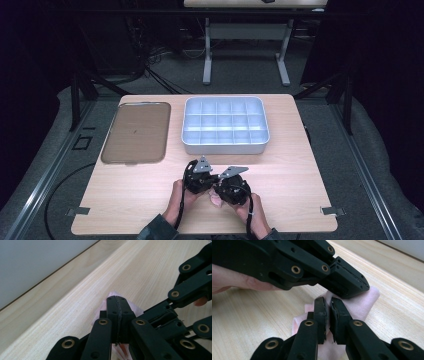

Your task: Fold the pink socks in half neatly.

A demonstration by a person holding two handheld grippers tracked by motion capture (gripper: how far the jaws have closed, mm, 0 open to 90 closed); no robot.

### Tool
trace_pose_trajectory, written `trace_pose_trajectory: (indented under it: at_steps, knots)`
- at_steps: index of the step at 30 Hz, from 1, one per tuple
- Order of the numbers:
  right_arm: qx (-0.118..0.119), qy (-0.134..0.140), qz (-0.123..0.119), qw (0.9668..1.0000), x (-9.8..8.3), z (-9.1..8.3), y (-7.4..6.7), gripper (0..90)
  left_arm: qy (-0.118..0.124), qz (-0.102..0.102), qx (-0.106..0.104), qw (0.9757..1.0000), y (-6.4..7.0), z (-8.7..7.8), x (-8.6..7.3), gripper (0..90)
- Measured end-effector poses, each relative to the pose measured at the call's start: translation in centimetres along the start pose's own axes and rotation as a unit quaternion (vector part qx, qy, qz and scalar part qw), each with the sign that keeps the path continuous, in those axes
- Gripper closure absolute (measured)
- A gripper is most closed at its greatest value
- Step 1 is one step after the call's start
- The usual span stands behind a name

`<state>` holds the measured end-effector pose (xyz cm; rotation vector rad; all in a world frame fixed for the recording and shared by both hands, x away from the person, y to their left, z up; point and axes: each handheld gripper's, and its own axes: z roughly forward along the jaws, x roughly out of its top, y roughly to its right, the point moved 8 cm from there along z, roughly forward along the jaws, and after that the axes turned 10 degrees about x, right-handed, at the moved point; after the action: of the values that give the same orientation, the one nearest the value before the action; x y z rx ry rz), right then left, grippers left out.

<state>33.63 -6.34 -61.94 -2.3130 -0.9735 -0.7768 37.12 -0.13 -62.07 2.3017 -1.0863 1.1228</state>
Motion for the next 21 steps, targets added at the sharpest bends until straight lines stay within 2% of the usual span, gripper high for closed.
trace_pose_trajectory:
  at_steps: [2,4,11,14,21]
  knots:
    - [0.005,0.001,-0.003,1.0000,0.0,-0.1,-0.3,74.1,-0.001,0.002,0.003,1.0000,0.0,0.1,0.0,89.9]
    - [0.003,0.000,-0.007,1.0000,-0.1,-0.2,-0.6,73.0,-0.001,0.001,0.004,1.0000,-0.1,0.1,0.0,90.0]
    - [-0.003,-0.007,-0.025,0.9997,-0.3,-1.1,-1.7,76.6,-0.001,-0.001,0.005,1.0000,-0.1,0.2,-0.1,90.0]
    - [-0.007,-0.010,-0.037,0.9992,-0.5,-0.9,-2.0,78.8,-0.001,-0.002,0.005,1.0000,-0.1,0.1,-0.1,89.9]
    - [-0.011,-0.018,-0.048,0.9986,-0.8,-0.3,-2.2,79.9,0.000,-0.003,0.007,1.0000,-0.1,0.1,-0.2,90.0]
